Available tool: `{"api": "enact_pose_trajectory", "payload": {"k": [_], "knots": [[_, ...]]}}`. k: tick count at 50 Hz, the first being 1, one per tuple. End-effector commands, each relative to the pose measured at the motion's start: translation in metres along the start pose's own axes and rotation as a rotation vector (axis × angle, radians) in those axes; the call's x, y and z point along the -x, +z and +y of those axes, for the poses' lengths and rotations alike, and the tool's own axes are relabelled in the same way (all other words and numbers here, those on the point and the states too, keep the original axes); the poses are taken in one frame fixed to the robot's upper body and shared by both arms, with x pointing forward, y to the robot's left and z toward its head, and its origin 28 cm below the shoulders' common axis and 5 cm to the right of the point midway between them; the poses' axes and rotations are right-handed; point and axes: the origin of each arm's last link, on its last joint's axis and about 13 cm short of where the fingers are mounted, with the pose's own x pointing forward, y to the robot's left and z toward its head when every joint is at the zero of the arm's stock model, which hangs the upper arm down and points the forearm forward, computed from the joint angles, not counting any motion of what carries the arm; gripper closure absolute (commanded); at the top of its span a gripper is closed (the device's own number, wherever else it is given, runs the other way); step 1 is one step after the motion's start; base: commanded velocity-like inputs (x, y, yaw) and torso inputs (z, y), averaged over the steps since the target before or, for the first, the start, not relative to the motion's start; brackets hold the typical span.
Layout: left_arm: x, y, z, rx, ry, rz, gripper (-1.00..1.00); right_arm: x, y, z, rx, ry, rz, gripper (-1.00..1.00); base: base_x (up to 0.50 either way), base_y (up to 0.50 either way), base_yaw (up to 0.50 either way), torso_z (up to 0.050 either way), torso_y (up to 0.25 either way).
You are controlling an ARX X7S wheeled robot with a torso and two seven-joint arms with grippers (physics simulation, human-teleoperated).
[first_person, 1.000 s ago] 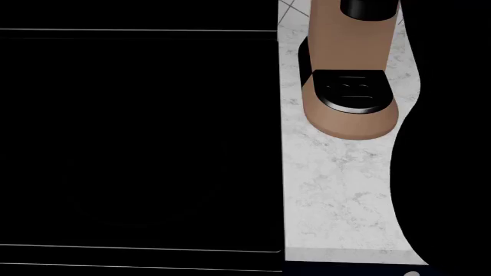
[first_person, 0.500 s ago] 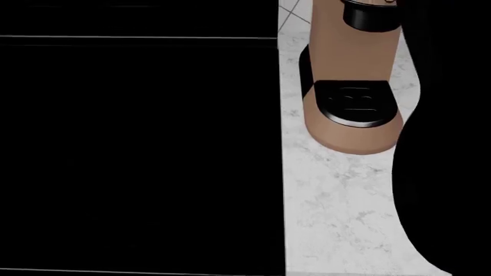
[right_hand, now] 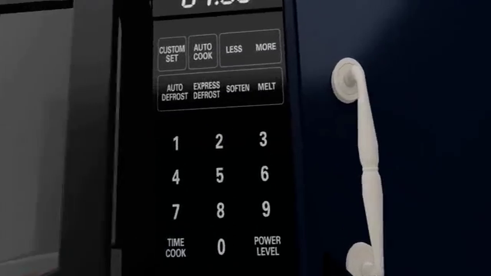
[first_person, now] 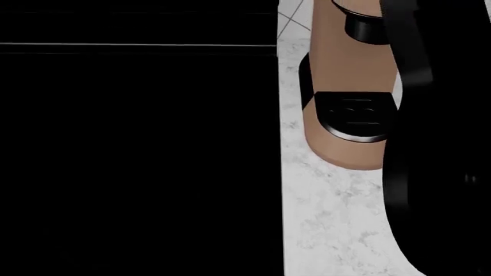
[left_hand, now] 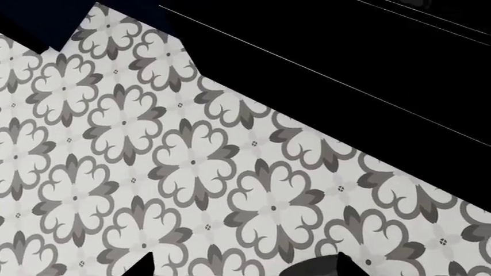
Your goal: Press the stop button on the microwave
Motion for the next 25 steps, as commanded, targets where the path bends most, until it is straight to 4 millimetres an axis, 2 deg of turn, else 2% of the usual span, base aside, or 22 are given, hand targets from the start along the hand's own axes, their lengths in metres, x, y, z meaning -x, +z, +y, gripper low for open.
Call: {"api": "enact_pose_trajectory", "payload": {"k": [1, 8, 14, 24, 25], "knots": [[0.001, -0.001, 0.000, 0.000, 0.001, 0.005, -1.00, 0.002, 0.005, 0.002, -0.006, 0.006, -0.024, -1.00, 0.00, 0.00, 0.00, 0.050, 0.020], [0.001, -0.001, 0.000, 0.000, 0.001, 0.005, -1.00, 0.004, 0.008, 0.004, -0.008, 0.013, -0.025, -1.00, 0.03, 0.00, 0.00, 0.050, 0.021], [0.001, -0.001, 0.000, 0.000, 0.001, 0.005, -1.00, 0.005, 0.008, 0.006, 0.005, 0.020, -0.029, -1.00, 0.47, -0.02, 0.00, 0.050, 0.021], [0.001, -0.001, 0.000, 0.000, 0.001, 0.005, -1.00, 0.008, 0.012, 0.008, 0.008, 0.032, -0.047, -1.00, 0.00, 0.00, 0.00, 0.050, 0.021], [0.001, -0.001, 0.000, 0.000, 0.001, 0.005, -1.00, 0.008, 0.015, 0.009, 0.005, 0.042, -0.092, -1.00, 0.00, 0.00, 0.00, 0.050, 0.021]]}}
